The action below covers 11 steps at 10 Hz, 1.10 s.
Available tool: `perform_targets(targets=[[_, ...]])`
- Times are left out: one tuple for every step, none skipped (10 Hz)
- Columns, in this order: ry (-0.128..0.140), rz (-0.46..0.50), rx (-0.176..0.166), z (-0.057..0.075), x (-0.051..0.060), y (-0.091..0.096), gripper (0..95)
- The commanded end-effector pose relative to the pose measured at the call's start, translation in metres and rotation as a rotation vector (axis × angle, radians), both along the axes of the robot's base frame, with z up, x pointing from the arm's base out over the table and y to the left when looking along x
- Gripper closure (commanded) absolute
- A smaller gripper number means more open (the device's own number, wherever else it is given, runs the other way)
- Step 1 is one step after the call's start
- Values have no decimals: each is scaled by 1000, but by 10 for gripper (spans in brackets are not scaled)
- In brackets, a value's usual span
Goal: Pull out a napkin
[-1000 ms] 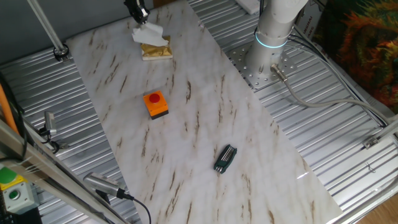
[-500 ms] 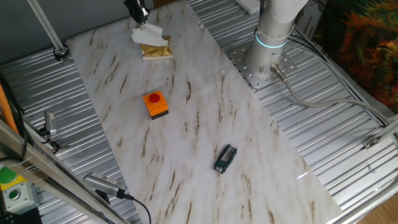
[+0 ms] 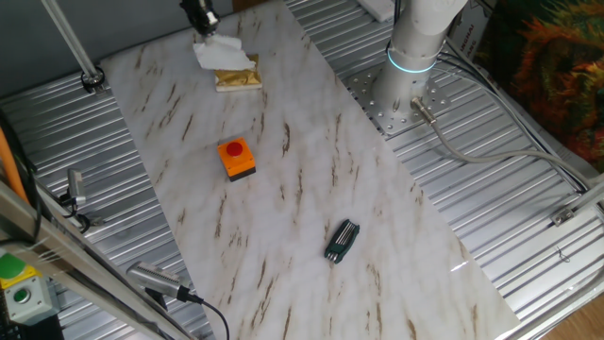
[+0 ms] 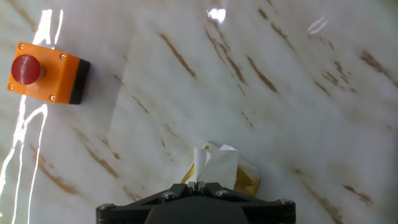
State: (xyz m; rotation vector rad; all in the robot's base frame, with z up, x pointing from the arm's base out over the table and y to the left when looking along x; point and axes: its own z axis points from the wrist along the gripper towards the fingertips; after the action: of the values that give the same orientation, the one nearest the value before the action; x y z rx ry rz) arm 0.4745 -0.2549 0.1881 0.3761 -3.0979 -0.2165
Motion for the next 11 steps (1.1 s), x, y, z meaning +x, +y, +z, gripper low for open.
perform_targets(targets=[[11, -6, 1, 7, 23, 8, 950], [11, -6, -1, 7, 31, 14, 950], [11, -15, -1, 5, 33, 16, 950], [11, -18, -2, 2, 35, 20, 950], [9, -21, -3, -2, 39, 26, 950], [10, -25, -4, -4, 41, 30, 950], [11, -30, -3, -4, 42, 32, 950], [16, -54, -11, -2, 48, 48, 950], [18, -72, -17, -2, 52, 58, 950], [20, -86, -24, -3, 55, 67, 950], [21, -115, -29, -5, 59, 84, 950]])
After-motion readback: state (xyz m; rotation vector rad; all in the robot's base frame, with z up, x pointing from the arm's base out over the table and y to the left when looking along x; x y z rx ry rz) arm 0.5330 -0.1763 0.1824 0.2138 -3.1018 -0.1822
